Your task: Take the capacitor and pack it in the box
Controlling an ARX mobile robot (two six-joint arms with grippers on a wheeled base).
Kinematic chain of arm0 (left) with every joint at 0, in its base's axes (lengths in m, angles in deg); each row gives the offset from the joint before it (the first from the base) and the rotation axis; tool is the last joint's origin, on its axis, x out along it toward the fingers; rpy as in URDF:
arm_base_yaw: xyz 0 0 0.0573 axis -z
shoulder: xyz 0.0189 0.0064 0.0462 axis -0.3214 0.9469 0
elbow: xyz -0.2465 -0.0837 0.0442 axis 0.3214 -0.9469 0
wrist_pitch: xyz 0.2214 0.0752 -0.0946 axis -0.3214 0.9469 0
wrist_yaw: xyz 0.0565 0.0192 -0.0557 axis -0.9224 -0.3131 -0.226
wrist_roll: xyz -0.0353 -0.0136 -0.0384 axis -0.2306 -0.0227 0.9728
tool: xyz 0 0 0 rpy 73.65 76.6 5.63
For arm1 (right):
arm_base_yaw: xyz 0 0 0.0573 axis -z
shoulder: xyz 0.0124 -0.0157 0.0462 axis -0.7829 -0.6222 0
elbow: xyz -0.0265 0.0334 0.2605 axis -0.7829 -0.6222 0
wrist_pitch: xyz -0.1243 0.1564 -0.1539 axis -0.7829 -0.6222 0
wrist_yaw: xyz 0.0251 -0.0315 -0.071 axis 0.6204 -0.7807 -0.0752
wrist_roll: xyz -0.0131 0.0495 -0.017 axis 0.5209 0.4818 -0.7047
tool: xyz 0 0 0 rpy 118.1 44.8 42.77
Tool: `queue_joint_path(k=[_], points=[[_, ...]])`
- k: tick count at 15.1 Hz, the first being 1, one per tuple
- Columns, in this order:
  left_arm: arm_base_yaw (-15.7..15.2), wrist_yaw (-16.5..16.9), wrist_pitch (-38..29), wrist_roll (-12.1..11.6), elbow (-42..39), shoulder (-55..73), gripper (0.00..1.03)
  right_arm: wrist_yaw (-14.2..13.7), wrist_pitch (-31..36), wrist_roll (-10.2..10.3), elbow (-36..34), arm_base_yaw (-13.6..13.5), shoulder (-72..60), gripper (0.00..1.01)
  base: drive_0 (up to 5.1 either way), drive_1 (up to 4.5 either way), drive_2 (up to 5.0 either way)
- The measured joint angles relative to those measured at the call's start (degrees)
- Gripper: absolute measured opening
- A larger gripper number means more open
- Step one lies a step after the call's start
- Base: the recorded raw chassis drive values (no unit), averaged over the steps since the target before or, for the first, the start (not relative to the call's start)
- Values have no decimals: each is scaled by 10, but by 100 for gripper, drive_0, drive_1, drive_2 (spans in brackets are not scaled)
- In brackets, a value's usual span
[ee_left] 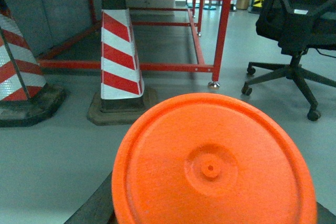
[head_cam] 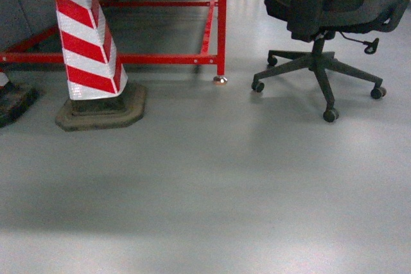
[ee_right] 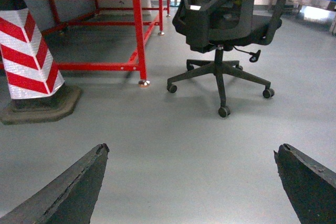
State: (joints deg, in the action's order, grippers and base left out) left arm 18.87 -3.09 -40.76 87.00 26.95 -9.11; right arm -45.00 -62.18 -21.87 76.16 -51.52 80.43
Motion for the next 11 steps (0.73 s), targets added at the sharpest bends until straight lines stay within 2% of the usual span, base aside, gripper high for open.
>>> queue_joint_path(k=[11], points=[[0, 0, 0, 0, 0, 0, 44, 0, 2, 0, 0, 0, 0, 98, -495, 246, 246]])
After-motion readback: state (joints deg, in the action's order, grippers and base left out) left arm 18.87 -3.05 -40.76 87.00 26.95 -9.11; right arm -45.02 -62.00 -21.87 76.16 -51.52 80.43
